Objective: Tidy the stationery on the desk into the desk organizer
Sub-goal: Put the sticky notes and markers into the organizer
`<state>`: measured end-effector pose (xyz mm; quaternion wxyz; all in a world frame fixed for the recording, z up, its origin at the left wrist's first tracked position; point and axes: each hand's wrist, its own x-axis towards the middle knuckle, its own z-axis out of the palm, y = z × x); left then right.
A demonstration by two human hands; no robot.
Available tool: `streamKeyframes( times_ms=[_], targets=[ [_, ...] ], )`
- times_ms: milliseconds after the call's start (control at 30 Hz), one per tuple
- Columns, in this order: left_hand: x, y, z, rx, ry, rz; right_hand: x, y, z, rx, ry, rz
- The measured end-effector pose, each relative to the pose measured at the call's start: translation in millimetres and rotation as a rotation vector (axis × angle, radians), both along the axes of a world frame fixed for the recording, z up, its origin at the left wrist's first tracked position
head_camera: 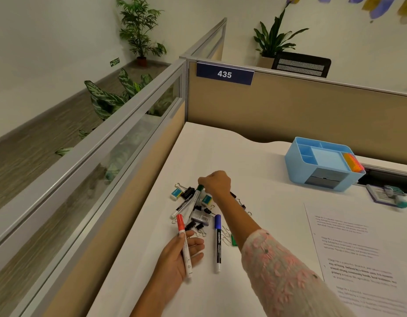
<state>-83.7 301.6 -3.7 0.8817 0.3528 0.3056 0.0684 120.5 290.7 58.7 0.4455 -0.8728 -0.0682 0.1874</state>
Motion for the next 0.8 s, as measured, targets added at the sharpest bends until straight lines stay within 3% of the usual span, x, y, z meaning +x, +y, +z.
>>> streamKeyframes(
  times_ms=[167,367,633,800],
  targets=[
    [-0.3,-1.2,3.8,0.008,-0.003,0.001,4.1,-29.7,35.4,0.252,0.067,0.061],
    [5.6,-9.0,15.5,0.081,-0.018,-0.115,-27.6,-73.9,43.3,0.137,0.155,0.394],
    [18.9,-36.8,42.3,0.109,-0.085,-0.284,-41.2,-122.0,37.0,0.293,0.262,0.336],
    [30.1,-54.6,54.8,0.182,-0.094,-0.368,-35.0,-145.6,48.0,0.278,0.262,0.342]
  ],
)
